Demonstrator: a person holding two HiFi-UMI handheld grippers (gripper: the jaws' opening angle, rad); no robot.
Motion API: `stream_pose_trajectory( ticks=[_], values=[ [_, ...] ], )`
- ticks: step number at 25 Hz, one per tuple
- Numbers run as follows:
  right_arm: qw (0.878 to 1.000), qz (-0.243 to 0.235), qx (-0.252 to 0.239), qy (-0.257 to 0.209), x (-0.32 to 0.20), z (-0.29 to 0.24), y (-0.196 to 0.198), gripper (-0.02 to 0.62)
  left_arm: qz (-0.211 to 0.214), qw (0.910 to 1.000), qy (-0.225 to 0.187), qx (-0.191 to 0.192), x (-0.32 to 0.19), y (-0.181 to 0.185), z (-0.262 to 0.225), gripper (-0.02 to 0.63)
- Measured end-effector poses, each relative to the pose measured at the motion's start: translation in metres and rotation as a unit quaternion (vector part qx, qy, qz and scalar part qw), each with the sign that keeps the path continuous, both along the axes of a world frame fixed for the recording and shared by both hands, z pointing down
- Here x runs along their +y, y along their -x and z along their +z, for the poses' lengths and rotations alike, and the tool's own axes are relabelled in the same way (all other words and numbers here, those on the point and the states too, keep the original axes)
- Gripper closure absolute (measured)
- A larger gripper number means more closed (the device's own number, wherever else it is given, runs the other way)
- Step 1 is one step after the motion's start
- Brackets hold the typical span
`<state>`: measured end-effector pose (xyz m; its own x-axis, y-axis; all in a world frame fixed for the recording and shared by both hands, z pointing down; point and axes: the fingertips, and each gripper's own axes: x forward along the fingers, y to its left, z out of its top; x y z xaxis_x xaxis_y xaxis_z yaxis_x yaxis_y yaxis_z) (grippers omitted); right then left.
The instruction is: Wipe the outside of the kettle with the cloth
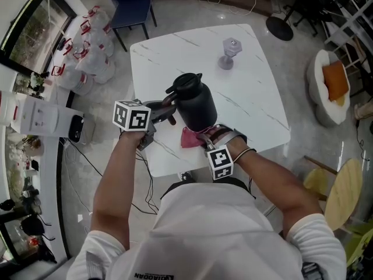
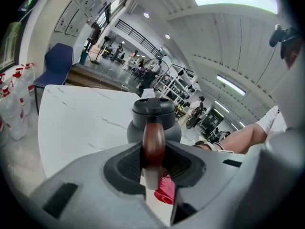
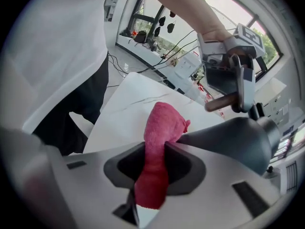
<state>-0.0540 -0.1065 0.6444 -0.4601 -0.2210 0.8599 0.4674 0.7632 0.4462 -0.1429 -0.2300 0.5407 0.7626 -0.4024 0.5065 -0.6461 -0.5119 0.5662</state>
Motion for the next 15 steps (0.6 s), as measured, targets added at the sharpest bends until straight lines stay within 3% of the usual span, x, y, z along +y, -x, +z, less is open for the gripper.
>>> stream_pose_trajectory(
  ticks=[6,10,13,15],
  values=[
    [0.999,0.020,0.005,0.033,0.008,0.013,-0.012,0.482,-0.008,1.0000,0.001,0.002,-0.001,0.002,0.000,0.491],
    [0.994,0.064,-0.050,0.071,0.008,-0.011,-0.009,0.482,-0.023,0.9997,-0.003,0.005,0.002,0.005,0.001,0.491],
    [0.972,0.142,-0.135,0.132,-0.002,-0.053,-0.009,0.482,-0.032,0.9994,-0.009,0.004,0.005,0.007,0.003,0.489],
    [0.940,0.208,-0.203,0.179,-0.014,-0.085,-0.011,0.480,-0.039,0.9991,-0.016,-0.001,0.009,0.009,0.004,0.489]
  ],
)
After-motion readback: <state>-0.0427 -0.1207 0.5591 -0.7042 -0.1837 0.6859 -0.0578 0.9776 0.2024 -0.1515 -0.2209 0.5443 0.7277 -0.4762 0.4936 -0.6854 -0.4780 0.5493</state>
